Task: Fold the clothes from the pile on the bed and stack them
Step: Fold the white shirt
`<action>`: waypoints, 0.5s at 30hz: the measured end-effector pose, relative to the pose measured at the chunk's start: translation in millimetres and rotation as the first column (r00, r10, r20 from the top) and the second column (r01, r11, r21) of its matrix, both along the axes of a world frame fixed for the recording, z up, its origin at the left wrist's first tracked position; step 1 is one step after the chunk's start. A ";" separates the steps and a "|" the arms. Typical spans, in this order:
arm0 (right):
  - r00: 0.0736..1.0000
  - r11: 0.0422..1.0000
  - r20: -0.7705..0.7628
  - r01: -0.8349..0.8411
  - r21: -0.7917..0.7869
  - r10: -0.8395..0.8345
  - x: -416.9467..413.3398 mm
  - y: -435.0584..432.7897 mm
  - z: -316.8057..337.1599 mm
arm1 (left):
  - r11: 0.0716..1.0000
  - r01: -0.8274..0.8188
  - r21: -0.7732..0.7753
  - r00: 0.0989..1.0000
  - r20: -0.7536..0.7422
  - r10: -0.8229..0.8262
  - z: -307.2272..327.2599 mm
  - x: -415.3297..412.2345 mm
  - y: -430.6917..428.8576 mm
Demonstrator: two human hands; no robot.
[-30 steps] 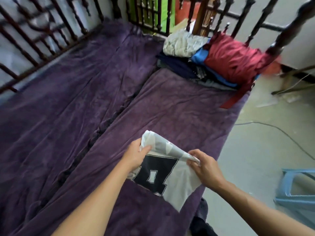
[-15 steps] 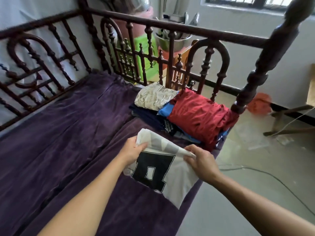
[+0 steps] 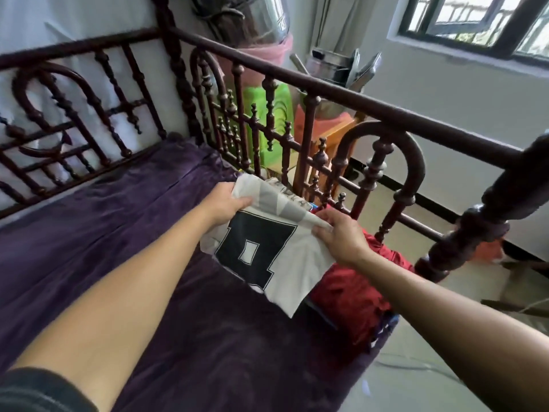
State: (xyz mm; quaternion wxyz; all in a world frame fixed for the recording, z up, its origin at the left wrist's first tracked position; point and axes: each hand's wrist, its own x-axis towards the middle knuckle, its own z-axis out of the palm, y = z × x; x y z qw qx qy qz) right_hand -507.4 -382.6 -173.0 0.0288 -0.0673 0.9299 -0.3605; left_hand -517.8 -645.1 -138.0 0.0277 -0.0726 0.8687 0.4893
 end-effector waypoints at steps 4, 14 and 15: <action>1.000 1.000 0.028 0.012 -0.013 -0.012 -90.1 -14.8 -25.6 | 1.000 -0.021 0.003 1.000 0.004 0.021 -23.4 -91.8 -8.2; 0.994 0.946 0.101 0.007 0.324 -0.042 -223.6 -6.3 -124.1 | 0.984 -0.046 -0.170 0.986 0.148 0.072 -151.6 -259.2 18.7; 0.999 0.906 0.052 -0.037 0.422 0.017 -226.1 -2.6 -131.9 | 0.972 -0.071 -0.226 0.986 0.132 0.103 -164.9 -264.9 22.5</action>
